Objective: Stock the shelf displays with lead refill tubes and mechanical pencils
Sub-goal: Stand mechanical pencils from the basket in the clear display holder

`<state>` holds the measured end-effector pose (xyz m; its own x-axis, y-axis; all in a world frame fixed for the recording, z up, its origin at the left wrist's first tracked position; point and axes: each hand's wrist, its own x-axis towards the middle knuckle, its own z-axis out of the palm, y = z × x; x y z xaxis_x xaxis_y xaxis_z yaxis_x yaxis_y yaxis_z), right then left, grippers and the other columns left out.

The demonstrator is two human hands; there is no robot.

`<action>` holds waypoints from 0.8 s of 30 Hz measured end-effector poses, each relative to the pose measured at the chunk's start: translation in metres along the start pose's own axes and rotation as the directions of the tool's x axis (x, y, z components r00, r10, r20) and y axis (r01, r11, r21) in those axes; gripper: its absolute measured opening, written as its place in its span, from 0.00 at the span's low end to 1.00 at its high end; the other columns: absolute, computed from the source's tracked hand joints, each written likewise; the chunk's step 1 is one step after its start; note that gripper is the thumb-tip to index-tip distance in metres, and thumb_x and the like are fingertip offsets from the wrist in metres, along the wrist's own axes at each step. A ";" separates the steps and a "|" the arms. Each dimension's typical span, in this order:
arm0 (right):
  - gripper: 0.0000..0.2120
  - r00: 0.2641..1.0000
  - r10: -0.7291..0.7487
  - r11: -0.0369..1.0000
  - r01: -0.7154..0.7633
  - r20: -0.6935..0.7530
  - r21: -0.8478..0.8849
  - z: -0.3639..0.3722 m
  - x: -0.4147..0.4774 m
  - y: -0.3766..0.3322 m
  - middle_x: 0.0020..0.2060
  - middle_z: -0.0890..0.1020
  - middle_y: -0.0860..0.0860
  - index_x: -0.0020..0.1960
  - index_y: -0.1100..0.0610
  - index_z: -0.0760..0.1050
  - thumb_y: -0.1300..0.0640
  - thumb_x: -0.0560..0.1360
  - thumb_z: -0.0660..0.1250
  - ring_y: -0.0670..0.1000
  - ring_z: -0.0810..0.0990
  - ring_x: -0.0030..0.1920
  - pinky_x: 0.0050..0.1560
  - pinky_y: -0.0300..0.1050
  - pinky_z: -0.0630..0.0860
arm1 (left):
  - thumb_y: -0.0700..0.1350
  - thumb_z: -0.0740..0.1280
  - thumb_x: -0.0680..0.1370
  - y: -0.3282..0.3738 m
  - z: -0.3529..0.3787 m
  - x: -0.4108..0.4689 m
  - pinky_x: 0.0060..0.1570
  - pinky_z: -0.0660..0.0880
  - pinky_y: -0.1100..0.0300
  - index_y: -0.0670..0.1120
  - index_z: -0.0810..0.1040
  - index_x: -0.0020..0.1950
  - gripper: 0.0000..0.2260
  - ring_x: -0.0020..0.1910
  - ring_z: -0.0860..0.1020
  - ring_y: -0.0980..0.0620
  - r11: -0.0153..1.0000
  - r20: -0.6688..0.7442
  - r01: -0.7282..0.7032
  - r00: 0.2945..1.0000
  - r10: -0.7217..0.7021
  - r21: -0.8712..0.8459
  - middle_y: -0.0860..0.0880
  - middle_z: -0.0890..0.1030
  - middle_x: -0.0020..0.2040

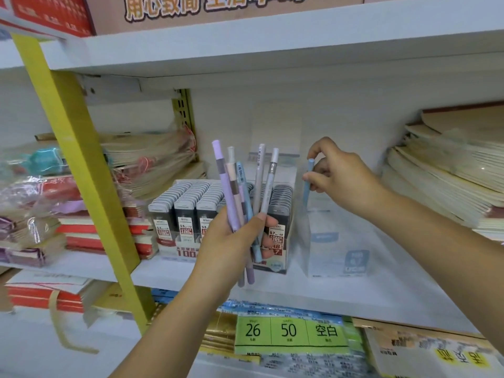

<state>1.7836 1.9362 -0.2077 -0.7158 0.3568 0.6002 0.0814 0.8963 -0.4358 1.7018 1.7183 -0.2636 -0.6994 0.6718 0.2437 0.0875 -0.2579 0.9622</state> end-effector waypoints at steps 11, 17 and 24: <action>0.11 0.997 0.061 0.998 -0.060 0.049 -0.018 0.009 -0.010 0.002 0.34 0.81 0.50 0.49 0.48 0.64 0.56 0.77 0.67 0.42 0.80 0.31 0.43 0.52 0.81 | 0.41 0.66 0.81 -0.001 0.002 -0.001 0.33 0.78 0.61 0.36 0.77 0.60 0.11 0.31 0.78 0.50 1.000 0.001 0.011 1.000 -0.011 -0.018 0.51 0.82 0.33; 0.07 0.991 0.102 0.987 -0.090 0.083 -0.135 0.001 -0.008 -0.007 0.40 0.82 0.51 0.54 0.55 0.74 0.56 0.77 0.67 0.52 0.81 0.40 0.44 0.44 0.76 | 0.40 0.66 0.81 0.000 0.002 -0.005 0.33 0.78 0.62 0.37 0.77 0.62 0.11 0.31 0.78 0.50 1.000 0.000 0.011 1.000 -0.011 -0.018 0.51 0.82 0.33; 0.30 0.985 0.173 0.953 -0.172 -0.016 -0.248 -0.040 -0.071 -0.010 0.74 0.58 0.48 0.70 0.37 0.63 0.30 0.70 0.60 0.53 0.60 0.74 0.70 0.50 0.62 | 0.41 0.65 0.81 0.003 -0.002 -0.012 0.24 0.72 0.69 0.37 0.77 0.61 0.11 0.28 0.77 0.57 1.000 0.002 -0.019 1.000 0.019 -0.014 0.53 0.82 0.31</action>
<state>1.8615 1.9125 -0.2196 -0.6799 0.5107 0.5262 0.3725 0.8587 -0.3521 1.7090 1.7082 -0.2642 -0.6959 0.6685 0.2624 0.0912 -0.2802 0.9556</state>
